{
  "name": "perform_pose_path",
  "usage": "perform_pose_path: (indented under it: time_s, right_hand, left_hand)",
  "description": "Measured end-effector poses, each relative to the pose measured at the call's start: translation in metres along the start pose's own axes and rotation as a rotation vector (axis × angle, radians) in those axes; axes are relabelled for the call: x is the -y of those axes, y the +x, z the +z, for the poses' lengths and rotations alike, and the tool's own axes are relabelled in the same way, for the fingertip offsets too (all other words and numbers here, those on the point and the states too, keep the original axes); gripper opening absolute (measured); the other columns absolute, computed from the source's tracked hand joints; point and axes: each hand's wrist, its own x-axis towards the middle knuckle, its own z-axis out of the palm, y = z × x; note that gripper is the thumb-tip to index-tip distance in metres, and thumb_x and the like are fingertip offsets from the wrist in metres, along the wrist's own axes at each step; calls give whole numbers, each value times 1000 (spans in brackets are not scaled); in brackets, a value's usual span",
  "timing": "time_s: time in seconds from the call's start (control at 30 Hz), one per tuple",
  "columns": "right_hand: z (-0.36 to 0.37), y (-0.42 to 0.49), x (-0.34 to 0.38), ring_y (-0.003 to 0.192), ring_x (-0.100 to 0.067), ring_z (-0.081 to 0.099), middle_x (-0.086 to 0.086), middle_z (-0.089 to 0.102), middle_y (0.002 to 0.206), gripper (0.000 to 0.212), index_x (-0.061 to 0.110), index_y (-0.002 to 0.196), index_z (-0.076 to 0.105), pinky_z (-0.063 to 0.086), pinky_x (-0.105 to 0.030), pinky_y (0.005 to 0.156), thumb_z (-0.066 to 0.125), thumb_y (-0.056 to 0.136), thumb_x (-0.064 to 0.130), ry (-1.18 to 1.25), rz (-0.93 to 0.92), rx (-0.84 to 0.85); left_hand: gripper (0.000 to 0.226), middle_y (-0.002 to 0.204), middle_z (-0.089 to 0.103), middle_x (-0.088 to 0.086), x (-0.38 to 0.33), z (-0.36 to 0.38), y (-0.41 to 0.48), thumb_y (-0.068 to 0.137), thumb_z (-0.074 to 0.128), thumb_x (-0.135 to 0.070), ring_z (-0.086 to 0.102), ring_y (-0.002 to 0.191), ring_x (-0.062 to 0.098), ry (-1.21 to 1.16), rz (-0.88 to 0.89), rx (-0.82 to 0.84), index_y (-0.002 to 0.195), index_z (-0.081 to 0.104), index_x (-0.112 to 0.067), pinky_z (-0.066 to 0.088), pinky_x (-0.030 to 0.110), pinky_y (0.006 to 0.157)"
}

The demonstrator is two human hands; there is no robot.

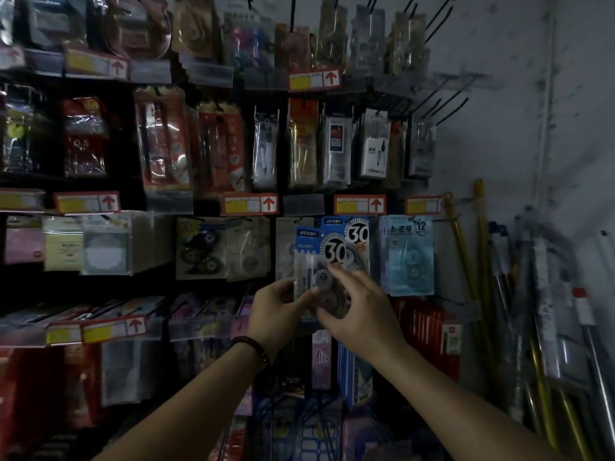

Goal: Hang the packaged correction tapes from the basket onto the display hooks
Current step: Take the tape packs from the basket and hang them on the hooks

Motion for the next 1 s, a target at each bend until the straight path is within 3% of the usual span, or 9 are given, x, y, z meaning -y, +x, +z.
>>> perform_pose_path:
  time_s: [0.17,0.27,0.37,0.47,0.53,0.67,0.83,1.0]
  right_hand:
    - [-1,-1,0,125,-13,57,8,57,135,83,29,153,48,56,-32,99,55,78,64,11,34,-19]
    - [-3,3,-10,115,-13,59,8,55,125,78,28,153,50,55,-29,95,68,83,55,-40,58,-35]
    - [-8,8,-23,112,-14,56,7,50,121,75,31,155,47,50,-23,90,76,87,45,-71,120,-99]
    - [-12,14,-29,112,-15,55,6,48,124,74,32,155,45,46,-22,87,77,89,42,-103,152,-120]
    - [-12,19,-28,112,-15,54,5,47,126,74,33,156,44,45,-22,86,77,90,40,-124,150,-121]
    - [-8,35,-29,116,-16,50,3,45,129,76,35,158,38,42,-21,82,75,92,38,-153,179,-108]
    - [-6,54,-33,122,-22,49,-2,45,133,75,31,157,40,49,-28,86,73,91,43,-263,206,-69]
    - [-4,61,-38,130,-25,46,-2,42,142,75,28,156,41,55,-39,96,74,91,42,-298,217,-28]
  left_hand:
    - [14,103,82,7,-6,5,2,101,68,-11,79,99,23,-82,-78,80,112,78,-10,65,50,90]
    - [16,107,81,7,-8,7,5,104,65,-17,78,101,27,-93,-117,115,115,77,-14,65,52,89]
    - [32,114,77,-5,-9,4,7,102,69,-30,75,103,15,321,28,102,132,69,-21,64,34,90]
    - [44,127,72,-6,-12,-1,6,99,70,-33,68,115,12,685,149,78,141,64,-23,53,20,93]
    - [42,132,72,-5,-14,-3,4,99,69,-33,67,117,11,747,193,84,140,65,-25,50,17,92]
    - [26,118,78,-7,-19,-4,1,99,68,-31,71,103,8,797,265,99,123,76,-26,59,24,88]
    - [33,124,76,-10,-11,-9,5,97,70,-37,70,109,8,837,269,107,128,74,-28,58,23,91]
    - [32,121,76,-10,0,-16,6,98,68,-36,66,100,2,861,249,92,128,74,-28,40,1,69]
